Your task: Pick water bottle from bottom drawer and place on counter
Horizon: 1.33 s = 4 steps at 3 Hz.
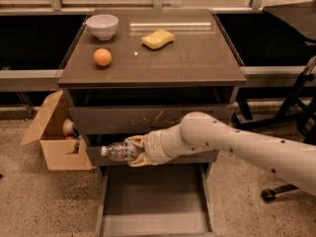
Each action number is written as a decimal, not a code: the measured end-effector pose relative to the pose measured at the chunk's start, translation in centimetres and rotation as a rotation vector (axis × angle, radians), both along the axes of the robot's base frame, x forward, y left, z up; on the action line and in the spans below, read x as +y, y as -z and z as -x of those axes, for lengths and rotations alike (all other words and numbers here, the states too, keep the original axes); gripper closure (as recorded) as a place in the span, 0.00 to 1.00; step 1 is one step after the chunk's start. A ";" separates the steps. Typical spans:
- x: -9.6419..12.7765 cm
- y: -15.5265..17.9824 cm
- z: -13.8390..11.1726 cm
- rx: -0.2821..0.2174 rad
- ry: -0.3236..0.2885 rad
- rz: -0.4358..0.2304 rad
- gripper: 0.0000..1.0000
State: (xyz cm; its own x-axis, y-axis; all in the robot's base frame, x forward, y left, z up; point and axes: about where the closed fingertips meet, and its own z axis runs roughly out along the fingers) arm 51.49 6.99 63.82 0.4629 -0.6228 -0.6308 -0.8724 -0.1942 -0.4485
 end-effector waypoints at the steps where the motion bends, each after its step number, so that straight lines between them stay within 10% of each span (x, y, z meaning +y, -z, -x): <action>1: -1.4 -6.5 1.3 -0.049 -0.026 -0.012 1.00; 3: -4.1 -19.5 3.2 -0.225 0.012 0.118 1.00; 4: -4.1 -19.5 3.2 -0.225 0.012 0.118 1.00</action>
Offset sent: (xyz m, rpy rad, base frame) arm -0.0388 -0.0489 0.2236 -0.0471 -0.2288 0.0166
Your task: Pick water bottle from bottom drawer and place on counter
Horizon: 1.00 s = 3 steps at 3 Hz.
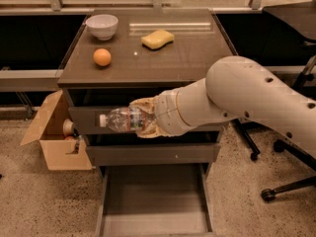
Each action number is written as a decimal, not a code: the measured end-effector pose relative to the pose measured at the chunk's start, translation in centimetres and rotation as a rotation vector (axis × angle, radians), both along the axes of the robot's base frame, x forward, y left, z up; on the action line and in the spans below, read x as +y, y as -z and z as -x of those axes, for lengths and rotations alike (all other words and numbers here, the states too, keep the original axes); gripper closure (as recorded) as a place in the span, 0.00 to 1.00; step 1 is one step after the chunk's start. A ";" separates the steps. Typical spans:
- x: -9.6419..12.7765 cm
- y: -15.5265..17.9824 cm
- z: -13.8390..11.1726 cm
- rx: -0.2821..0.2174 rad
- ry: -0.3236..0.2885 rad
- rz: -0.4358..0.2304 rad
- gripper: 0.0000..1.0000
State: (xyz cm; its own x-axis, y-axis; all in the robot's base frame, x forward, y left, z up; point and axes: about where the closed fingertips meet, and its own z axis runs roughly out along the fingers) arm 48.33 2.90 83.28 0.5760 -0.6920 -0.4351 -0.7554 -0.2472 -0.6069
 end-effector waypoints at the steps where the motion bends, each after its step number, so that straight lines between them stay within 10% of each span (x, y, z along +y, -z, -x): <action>1: -0.8 -1.3 -1.6 -0.021 0.004 -0.016 1.00; 3: -5.2 -7.8 -8.0 -0.075 0.088 -0.035 1.00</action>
Offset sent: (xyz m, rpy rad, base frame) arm 0.0873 -0.0616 0.0769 0.0383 -0.0790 -0.0828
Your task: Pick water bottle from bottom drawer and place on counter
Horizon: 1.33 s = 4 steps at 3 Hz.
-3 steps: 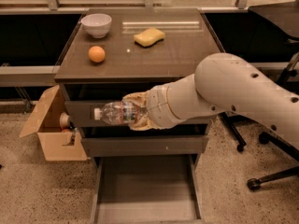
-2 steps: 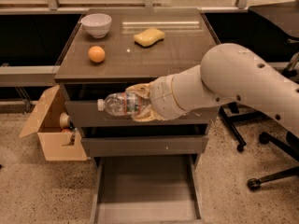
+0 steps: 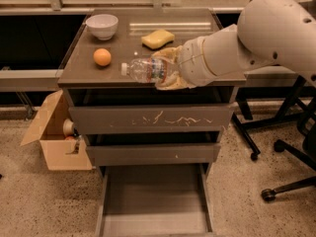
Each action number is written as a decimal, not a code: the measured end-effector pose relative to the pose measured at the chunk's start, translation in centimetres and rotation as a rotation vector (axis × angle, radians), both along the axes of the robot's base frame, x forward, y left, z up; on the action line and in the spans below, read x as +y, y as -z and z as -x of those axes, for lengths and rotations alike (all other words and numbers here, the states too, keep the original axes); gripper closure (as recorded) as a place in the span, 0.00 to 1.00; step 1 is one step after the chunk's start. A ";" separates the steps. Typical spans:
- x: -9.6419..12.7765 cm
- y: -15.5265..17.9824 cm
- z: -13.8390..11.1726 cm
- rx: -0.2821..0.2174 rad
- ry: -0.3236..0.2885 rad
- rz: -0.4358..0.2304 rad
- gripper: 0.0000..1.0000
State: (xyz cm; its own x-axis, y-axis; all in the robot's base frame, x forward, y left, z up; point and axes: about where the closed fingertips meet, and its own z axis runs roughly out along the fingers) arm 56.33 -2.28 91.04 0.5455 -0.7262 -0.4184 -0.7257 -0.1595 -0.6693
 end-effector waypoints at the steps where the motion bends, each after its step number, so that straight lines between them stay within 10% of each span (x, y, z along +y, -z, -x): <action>1: -1.6 -0.5 -3.5 0.039 0.034 -0.053 1.00; 4: -4.7 0.1 -11.4 0.105 0.128 -0.185 1.00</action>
Offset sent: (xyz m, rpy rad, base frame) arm 0.1362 -0.0546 -0.0294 0.2605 0.1629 -0.1213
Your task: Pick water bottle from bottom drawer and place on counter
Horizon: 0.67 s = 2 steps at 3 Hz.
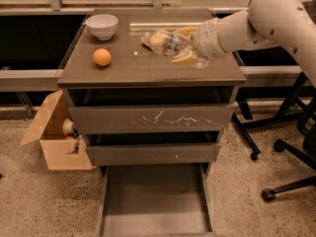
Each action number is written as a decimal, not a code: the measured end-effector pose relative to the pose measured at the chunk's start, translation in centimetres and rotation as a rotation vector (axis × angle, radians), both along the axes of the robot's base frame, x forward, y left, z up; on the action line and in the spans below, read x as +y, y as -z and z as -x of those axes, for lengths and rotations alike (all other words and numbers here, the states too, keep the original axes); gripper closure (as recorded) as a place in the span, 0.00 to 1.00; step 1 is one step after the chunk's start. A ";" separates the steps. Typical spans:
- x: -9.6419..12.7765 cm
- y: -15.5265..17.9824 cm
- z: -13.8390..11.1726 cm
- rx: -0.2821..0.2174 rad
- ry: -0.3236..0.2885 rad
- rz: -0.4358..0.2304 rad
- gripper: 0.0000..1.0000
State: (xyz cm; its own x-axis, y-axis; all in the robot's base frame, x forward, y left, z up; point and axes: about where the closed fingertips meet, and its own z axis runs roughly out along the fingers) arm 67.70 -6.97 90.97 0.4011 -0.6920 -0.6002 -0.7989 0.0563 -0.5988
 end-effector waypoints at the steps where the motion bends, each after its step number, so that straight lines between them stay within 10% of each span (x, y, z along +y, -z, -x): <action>1: -2.1 0.3 -3.6 0.082 0.095 -0.045 1.00; 2: -2.9 1.3 -5.6 0.137 0.181 -0.084 1.00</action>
Offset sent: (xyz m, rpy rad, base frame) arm 0.0787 -0.0461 -0.0207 0.1320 0.1952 -0.2948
